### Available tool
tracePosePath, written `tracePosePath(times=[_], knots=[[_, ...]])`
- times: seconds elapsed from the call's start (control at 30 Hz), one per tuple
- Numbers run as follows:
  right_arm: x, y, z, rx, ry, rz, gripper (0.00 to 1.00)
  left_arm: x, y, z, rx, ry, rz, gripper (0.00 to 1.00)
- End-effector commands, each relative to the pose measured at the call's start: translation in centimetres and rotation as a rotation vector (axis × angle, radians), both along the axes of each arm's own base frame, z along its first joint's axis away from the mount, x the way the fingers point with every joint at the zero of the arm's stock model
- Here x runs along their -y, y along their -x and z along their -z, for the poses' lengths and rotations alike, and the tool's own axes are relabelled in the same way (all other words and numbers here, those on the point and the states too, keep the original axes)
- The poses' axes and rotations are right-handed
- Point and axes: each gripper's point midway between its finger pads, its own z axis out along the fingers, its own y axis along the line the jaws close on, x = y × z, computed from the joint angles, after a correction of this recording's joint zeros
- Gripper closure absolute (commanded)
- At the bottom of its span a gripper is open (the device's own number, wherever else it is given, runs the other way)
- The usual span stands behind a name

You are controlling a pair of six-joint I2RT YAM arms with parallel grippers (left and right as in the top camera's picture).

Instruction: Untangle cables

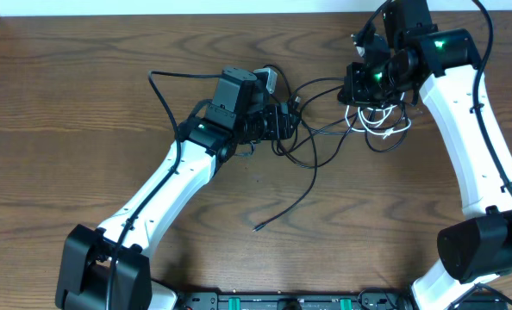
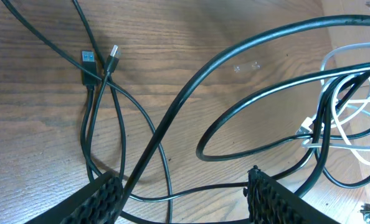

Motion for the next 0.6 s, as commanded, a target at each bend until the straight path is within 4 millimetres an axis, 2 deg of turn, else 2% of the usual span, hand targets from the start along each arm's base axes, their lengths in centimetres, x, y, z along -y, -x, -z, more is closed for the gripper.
tracePosePath(times=[0.0, 0.57], knots=[[-0.52, 0.50, -1.59, 0.044, -0.015, -0.032, 0.99, 0.19, -0.70, -1.16, 0.032, 0.005, -0.007, 0.34], [-0.51, 0.57, -1.57, 0.041, -0.014, -0.033, 0.99, 0.20, -0.67, -1.14, 0.031, 0.005, -0.006, 0.33]])
